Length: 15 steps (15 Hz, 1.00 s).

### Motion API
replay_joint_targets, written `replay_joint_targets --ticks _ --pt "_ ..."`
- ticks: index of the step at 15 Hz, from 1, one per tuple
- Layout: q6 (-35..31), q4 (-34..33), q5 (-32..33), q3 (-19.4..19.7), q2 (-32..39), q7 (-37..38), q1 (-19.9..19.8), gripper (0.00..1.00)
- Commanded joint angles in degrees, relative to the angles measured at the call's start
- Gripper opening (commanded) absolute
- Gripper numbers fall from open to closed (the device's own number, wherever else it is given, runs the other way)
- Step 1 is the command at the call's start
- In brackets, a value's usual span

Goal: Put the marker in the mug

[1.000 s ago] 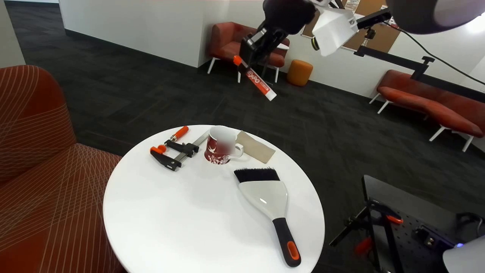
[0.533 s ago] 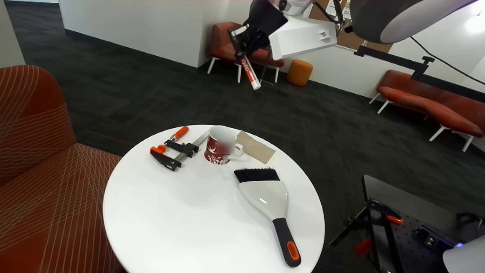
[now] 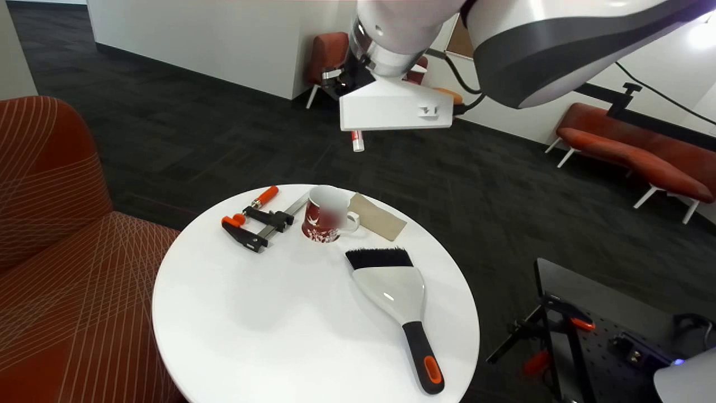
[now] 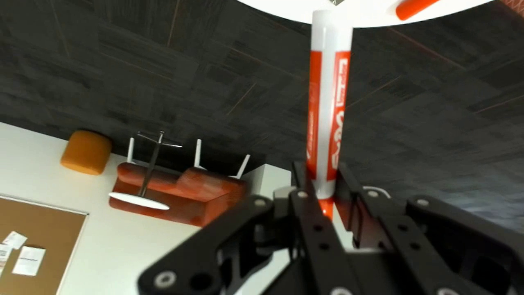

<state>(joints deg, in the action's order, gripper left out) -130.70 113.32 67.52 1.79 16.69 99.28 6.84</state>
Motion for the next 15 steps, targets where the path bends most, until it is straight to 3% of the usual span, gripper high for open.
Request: replay_joint_targets --ticks 1,5,6,10,11,15 --pt "6.9 -3.2 3.6 -0.5 3.7 8.5 1.3 0.06" --pt "13.0 -4.6 5.0 -1.4 7.0 10.9 1.7 0.06" --pt "9.8 -2.7 4.1 -2.0 5.2 9.7 0.3 0.19" --pt "11.2 -3.5 4.2 -2.2 6.7 10.0 0.4 0.19" --pt "11.4 -3.6 4.7 -1.9 6.7 11.1 0.5 0.07" --pt "9.8 -5.2 7.8 -1.4 9.4 15.4 0.3 0.06"
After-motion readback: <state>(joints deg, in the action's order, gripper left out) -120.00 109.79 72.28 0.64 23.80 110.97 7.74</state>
